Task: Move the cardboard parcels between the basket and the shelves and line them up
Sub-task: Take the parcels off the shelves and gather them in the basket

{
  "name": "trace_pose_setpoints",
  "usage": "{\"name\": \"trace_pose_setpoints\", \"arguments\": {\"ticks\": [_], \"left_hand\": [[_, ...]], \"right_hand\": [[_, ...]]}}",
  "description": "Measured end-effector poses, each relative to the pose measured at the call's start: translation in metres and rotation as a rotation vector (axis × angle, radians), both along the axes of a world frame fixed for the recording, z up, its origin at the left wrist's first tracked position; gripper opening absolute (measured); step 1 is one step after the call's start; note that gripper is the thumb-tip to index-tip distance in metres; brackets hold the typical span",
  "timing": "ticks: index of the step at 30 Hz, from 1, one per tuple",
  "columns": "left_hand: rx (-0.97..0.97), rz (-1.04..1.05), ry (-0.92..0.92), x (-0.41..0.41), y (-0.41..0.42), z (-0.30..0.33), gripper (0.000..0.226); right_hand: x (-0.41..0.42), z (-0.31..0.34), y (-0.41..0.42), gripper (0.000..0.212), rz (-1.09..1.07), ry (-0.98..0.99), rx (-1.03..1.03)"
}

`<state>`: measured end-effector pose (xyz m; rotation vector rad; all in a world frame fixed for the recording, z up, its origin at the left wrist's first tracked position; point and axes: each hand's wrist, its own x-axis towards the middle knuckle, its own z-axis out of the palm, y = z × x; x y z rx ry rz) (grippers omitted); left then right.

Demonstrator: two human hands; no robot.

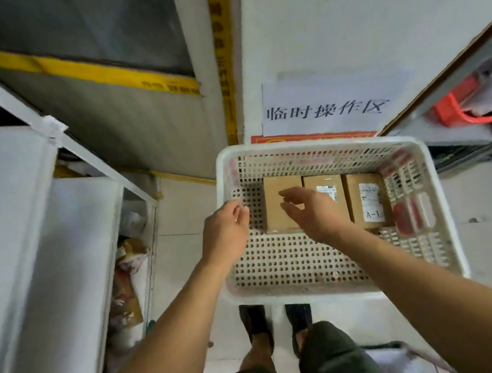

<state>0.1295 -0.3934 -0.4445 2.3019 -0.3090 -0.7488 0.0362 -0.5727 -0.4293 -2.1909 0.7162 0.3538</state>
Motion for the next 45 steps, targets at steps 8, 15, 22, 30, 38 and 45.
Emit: {"name": "trace_pose_setpoints", "arguments": {"ticks": [8, 15, 22, 30, 38, 45], "left_hand": [[0.11, 0.269, -0.278, -0.011, 0.105, 0.109, 0.031], [0.152, 0.696, -0.464, -0.067, 0.201, 0.193, 0.029], [0.19, 1.057, -0.645, -0.158, 0.292, 0.265, 0.035], [0.306, 1.341, -0.753, -0.238, 0.381, 0.317, 0.037], [0.258, 1.283, -0.853, -0.2, 0.454, 0.327, 0.048], [0.123, 1.283, -0.817, -0.127, 0.478, 0.322, 0.048]], "right_hand": [[0.059, 0.107, 0.066, 0.033, 0.447, -0.222, -0.079], [0.089, 0.178, 0.168, 0.036, 0.815, -0.422, 0.029], [0.074, 0.251, 0.281, 0.042, 1.18, -0.546, 0.179], [0.041, 0.309, 0.417, 0.038, 1.375, -0.716, 0.307], [0.067, 0.319, 0.505, 0.047, 1.26, -0.837, 0.253], [0.11, 0.32, 0.546, 0.069, 1.068, -0.881, 0.095]]}}
